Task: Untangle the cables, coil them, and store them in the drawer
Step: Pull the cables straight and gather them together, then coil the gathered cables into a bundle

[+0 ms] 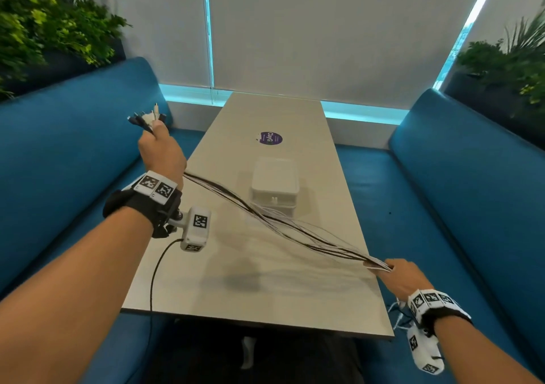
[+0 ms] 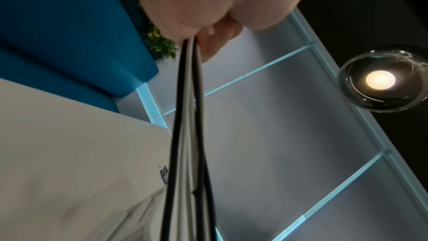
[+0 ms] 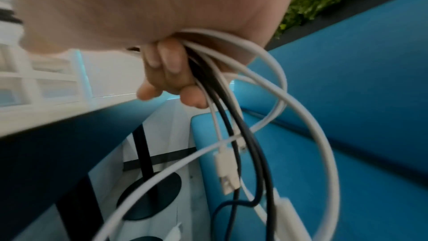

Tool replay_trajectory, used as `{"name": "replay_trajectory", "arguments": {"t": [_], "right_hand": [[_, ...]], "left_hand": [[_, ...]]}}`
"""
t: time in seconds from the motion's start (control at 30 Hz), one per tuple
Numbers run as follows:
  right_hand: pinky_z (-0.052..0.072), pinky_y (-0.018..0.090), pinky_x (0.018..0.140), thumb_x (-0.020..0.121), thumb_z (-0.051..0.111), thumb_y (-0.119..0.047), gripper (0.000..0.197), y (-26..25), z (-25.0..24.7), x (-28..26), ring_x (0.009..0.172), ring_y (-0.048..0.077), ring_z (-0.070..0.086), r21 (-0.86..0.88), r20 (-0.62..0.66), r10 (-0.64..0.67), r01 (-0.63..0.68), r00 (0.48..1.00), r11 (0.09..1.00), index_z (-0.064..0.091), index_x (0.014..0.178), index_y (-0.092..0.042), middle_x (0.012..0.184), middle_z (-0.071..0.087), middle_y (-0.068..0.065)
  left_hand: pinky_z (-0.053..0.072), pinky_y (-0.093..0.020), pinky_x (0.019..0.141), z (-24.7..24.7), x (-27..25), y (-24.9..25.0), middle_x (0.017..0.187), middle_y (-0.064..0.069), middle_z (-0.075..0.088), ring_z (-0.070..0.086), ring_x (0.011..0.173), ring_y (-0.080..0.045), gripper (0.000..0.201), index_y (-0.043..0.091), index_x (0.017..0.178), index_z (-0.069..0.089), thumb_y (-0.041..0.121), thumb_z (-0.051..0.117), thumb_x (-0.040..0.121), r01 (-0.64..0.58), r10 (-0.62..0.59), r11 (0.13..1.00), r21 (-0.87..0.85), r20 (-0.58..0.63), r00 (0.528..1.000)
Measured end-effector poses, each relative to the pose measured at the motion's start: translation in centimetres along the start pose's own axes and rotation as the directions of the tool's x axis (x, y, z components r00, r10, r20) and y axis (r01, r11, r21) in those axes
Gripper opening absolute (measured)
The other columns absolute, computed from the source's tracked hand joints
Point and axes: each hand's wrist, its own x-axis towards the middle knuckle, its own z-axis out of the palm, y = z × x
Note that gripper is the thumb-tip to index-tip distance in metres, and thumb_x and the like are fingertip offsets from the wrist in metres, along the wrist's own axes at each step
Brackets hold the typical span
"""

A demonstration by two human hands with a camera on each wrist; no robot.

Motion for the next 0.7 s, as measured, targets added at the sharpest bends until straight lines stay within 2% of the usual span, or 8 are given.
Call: {"name": "replay_trajectory", "arguments": {"t": [0.1, 0.17, 0.23, 0.33, 0.43, 0.5, 0.57, 0.7], "right_hand": [[0.052, 0.033, 0.069, 0.054, 0.046, -0.098, 0.08, -0.6, -0.4, -0.1, 0.071, 0.015, 0.062, 0.044, 0.116, -0.064, 0.059, 0.991, 0.997, 0.058, 0.088, -0.026, 0.082, 0.068, -0.003], [0.051, 0.037, 0.09, 0.05, 0.059, -0.095, 0.093, -1.1, -0.9, -0.2, 0.099, 0.016, 0.064, -0.011, 0.233, -0.078, 0.083, 0.969, 0.997, 0.051, 0.12, -0.033, 0.116, 0.066, -0.003], [0.042, 0.041, 0.107, 0.048, 0.07, -0.087, 0.124, -1.8, -1.6, -0.2, 0.128, 0.023, 0.052, -0.092, 0.327, -0.057, 0.092, 0.943, 0.992, 0.027, 0.149, -0.031, 0.148, 0.046, 0.002], [0.032, 0.046, 0.116, 0.042, 0.076, -0.084, 0.146, -3.4, -3.0, -0.3, 0.143, 0.026, 0.035, -0.155, 0.391, -0.069, 0.14, 0.918, 0.978, 0.003, 0.157, -0.031, 0.162, 0.023, 0.003], [0.026, 0.047, 0.119, 0.035, 0.076, -0.087, 0.154, -6.1, -4.3, -0.7, 0.148, 0.023, 0.024, -0.12, 0.399, -0.134, 0.197, 0.907, 0.973, -0.004, 0.156, -0.036, 0.165, 0.014, 0.0], [0.022, 0.044, 0.12, 0.042, 0.075, -0.086, 0.147, -8.8, -5.0, -1.4, 0.15, 0.019, 0.017, -0.043, 0.337, -0.226, 0.254, 0.914, 0.966, -0.003, 0.157, -0.036, 0.165, 0.011, -0.003], [0.021, 0.039, 0.12, 0.055, 0.073, -0.082, 0.133, -12.6, -5.3, -2.3, 0.15, 0.016, 0.017, 0.056, 0.198, -0.377, 0.374, 0.905, 0.926, 0.005, 0.158, -0.032, 0.164, 0.012, -0.006], [0.019, 0.037, 0.12, 0.07, 0.064, -0.078, 0.106, -21.1, -4.5, -4.8, 0.147, 0.015, 0.018, 0.009, -0.176, -0.662, 0.674, 0.728, 0.739, 0.024, 0.154, -0.027, 0.161, 0.021, -0.004]], "left_hand": [[0.031, -0.043, 0.064, -0.1, -0.2, 0.3, 0.06, 0.005, 0.039, 0.033, 0.052, -0.018, 0.038, 0.025, 0.083, 0.056, 0.06, 0.04, 0.079, -0.014, 0.014, 1.0, 0.004, 0.021, 1.0], [0.033, -0.043, 0.065, 0.0, -0.7, 0.3, 0.058, 0.002, 0.041, 0.034, 0.052, -0.02, 0.044, 0.025, 0.083, 0.057, 0.063, 0.039, 0.075, -0.022, 0.021, 1.0, 0.011, 0.038, 0.999], [0.035, -0.044, 0.065, 0.2, -1.4, 0.3, 0.063, -0.015, 0.044, 0.037, 0.057, -0.026, 0.048, 0.023, 0.084, 0.057, 0.065, 0.038, 0.073, -0.043, 0.041, 0.999, 0.023, 0.065, 0.997], [0.044, -0.054, 0.064, 0.6, -2.3, 0.0, 0.09, -0.038, 0.052, 0.048, 0.076, -0.053, 0.049, 0.021, 0.083, 0.056, 0.066, 0.039, 0.075, -0.078, 0.071, 0.995, 0.069, 0.091, 0.993], [0.048, -0.067, 0.07, 1.1, -3.4, -0.1, 0.106, -0.04, 0.052, 0.051, 0.085, -0.058, 0.05, 0.018, 0.086, 0.056, 0.065, 0.039, 0.078, -0.081, 0.068, 0.992, 0.093, 0.133, 0.989], [0.044, -0.053, 0.064, 1.3, -4.3, 0.0, 0.086, -0.036, 0.05, 0.044, 0.069, -0.041, 0.047, 0.022, 0.081, 0.053, 0.066, 0.038, 0.077, -0.078, 0.062, 0.992, 0.094, 0.164, 0.985], [0.041, -0.044, 0.067, 1.5, -5.4, -0.1, 0.071, -0.011, 0.047, 0.045, 0.071, -0.026, 0.044, 0.025, 0.077, 0.049, 0.068, 0.038, 0.076, -0.061, 0.042, 0.994, 0.09, 0.206, 0.978], [0.038, -0.043, 0.066, 1.8, -7.9, -0.8, 0.064, 0.004, 0.044, 0.042, 0.063, -0.022, 0.04, 0.026, 0.077, 0.048, 0.064, 0.039, 0.081, -0.041, 0.017, 0.996, 0.08, 0.281, 0.96]]}}
